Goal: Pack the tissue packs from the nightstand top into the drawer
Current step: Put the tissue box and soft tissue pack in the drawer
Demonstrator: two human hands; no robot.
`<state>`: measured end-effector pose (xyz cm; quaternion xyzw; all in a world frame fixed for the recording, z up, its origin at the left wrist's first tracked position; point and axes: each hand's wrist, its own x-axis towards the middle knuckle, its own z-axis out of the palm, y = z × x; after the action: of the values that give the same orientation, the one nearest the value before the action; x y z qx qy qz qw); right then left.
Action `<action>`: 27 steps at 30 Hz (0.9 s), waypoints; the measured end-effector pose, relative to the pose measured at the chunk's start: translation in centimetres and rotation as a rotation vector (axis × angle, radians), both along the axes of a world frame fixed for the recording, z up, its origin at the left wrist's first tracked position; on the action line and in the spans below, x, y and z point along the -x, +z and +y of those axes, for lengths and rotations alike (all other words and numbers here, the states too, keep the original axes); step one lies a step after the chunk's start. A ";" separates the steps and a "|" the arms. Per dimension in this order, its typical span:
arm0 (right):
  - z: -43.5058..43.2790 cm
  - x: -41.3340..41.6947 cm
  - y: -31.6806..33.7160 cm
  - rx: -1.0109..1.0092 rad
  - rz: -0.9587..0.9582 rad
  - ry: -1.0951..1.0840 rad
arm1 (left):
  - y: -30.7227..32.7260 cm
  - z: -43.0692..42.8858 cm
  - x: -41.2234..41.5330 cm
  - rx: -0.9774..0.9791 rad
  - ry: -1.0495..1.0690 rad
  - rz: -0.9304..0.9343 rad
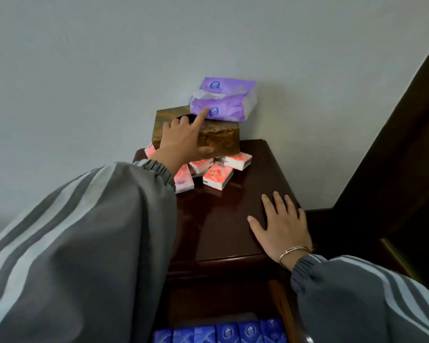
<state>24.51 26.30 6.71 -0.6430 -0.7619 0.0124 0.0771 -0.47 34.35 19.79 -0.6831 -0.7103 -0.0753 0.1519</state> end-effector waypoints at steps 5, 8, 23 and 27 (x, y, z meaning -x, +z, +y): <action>-0.1 0.0 -0.1 -0.008 0.015 0.001 | -0.4 1.1 0.3 -0.030 -0.021 0.002; -0.1 0.0 -0.1 -0.014 0.026 0.004 | -0.7 1.2 0.6 -0.048 -0.073 -0.103; -0.4 0.2 0.6 0.003 0.068 -0.021 | 6.6 -6.1 0.7 -0.314 -0.146 -0.226; -2.4 -0.3 3.5 0.020 0.591 -0.020 | 7.7 -13.1 -0.1 -0.245 -0.178 -0.103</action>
<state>24.85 23.95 10.20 -0.6196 -0.6999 0.2060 0.2895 -0.40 21.22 27.52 -0.7151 -0.6392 -0.2094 0.1901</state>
